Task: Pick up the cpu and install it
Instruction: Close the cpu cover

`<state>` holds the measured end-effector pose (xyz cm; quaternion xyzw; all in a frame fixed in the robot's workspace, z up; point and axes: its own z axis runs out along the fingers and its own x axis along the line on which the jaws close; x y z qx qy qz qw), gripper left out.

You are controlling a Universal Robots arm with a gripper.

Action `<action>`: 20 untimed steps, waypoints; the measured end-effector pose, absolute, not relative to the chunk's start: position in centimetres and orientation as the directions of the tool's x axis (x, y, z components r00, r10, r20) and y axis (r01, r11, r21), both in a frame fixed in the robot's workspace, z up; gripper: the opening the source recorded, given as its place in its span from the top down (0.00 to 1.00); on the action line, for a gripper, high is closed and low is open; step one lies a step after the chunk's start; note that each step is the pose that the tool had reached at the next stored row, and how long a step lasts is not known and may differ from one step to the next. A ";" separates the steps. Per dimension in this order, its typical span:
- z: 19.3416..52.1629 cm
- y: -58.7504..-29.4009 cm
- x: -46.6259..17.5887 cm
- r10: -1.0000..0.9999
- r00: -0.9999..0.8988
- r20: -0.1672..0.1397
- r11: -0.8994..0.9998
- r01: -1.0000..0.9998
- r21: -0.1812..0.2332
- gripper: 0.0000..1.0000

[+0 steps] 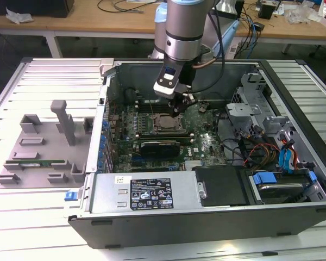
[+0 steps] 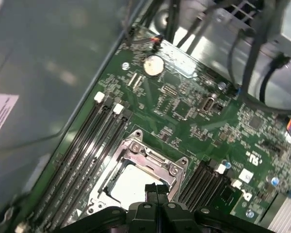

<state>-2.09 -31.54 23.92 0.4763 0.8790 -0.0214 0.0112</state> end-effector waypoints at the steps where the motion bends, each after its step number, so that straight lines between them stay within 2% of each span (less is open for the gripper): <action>1: 23.9 -31.5 -2.1 0.820 -0.570 -0.040 0.570 0.821 -0.027 0.89; 5: 23.9 -31.5 -2.1 0.746 -0.664 -0.040 0.664 0.747 -0.027 0.89; 11: 23.9 -31.5 -2.1 0.528 -0.848 -0.040 0.848 0.529 -0.027 0.89; 20: 23.9 -31.5 -2.1 0.263 -0.964 -0.040 0.964 0.264 -0.027 0.89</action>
